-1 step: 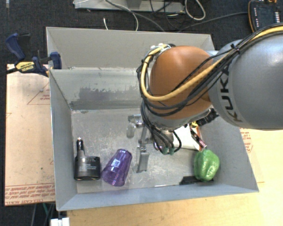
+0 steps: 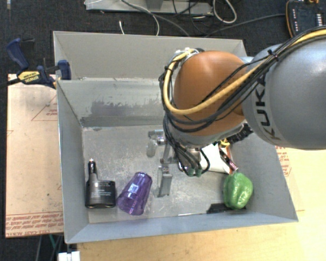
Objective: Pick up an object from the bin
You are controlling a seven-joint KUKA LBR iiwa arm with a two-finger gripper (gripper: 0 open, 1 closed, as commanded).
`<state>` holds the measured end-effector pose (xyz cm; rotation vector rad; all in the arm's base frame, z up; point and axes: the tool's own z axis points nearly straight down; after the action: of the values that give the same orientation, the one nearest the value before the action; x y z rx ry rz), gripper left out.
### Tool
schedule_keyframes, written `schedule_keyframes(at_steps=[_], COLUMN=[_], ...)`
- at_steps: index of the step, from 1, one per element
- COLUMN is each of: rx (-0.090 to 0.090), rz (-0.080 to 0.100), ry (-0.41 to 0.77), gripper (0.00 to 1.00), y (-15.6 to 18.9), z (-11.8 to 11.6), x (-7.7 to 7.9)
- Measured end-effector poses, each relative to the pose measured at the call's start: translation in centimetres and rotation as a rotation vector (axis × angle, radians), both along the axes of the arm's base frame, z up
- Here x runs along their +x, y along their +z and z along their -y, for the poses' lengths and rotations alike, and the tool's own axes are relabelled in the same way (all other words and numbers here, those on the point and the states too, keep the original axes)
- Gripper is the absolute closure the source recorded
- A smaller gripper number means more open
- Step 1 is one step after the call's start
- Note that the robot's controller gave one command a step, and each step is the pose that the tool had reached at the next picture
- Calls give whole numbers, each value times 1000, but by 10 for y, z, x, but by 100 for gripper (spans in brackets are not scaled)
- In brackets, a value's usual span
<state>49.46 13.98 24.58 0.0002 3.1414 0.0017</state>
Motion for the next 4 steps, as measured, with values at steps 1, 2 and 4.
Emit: schedule_keyframes(at_steps=[1,2,4], rx=[0,0,2], rz=[2,4,3], ry=[311,460,859], gripper=[0,0,0], y=[-96,-120,-176], z=[-3,-3,-8], x=[-2,-2,7])
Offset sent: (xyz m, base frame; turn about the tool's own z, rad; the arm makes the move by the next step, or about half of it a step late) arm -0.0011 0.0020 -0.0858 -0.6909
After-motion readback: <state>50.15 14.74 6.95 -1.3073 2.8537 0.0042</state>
